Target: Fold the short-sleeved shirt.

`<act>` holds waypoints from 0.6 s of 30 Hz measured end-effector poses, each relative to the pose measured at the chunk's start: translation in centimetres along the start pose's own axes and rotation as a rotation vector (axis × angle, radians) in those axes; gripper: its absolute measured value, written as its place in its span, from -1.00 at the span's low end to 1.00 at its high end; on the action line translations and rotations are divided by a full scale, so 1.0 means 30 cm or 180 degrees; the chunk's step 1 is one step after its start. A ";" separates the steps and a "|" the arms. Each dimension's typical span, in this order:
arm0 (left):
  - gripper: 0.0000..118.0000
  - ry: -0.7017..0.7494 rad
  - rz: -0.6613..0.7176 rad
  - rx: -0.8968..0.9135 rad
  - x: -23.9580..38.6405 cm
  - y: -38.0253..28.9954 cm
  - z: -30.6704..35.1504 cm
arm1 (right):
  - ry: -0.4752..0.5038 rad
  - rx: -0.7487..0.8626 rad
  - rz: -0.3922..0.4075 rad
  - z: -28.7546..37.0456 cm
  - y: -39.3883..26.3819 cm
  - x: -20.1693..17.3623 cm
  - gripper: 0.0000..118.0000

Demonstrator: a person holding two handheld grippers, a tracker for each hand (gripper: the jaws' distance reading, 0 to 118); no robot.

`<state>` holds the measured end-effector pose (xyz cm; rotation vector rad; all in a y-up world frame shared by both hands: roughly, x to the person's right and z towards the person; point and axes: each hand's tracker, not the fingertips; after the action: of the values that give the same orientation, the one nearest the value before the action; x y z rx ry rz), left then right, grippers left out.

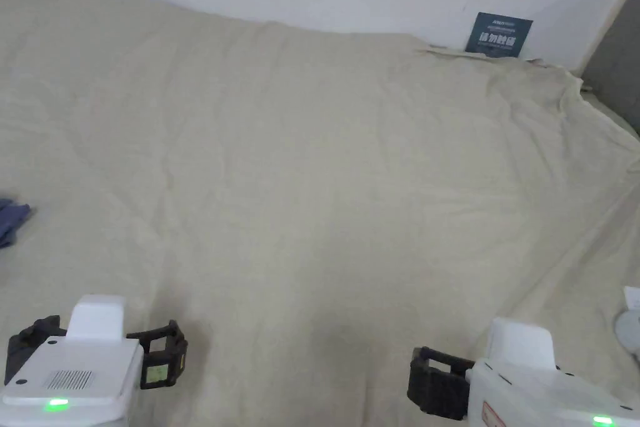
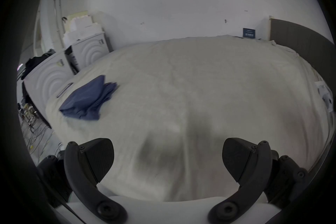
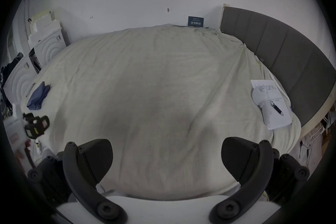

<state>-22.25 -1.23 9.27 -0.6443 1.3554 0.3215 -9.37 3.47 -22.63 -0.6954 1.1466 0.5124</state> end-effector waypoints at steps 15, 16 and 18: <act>1.00 -0.0157 0.0251 -0.0803 0.249 0.441 -0.764 | -0.0837 0.0061 -0.0320 -0.591 0.401 0.056 0.99; 1.00 -0.0136 0.0270 -0.0891 0.253 0.436 -0.770 | -0.0825 0.0038 -0.0377 -0.613 0.407 0.058 0.99; 1.00 -0.0163 0.0405 -0.0688 0.233 0.434 -0.731 | -0.0768 -0.0019 -0.0444 -0.657 0.412 0.072 0.99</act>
<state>-45.67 -5.11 -2.34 -0.7250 1.3257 0.5892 -29.79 -2.33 -32.38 -0.6931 0.8648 0.4676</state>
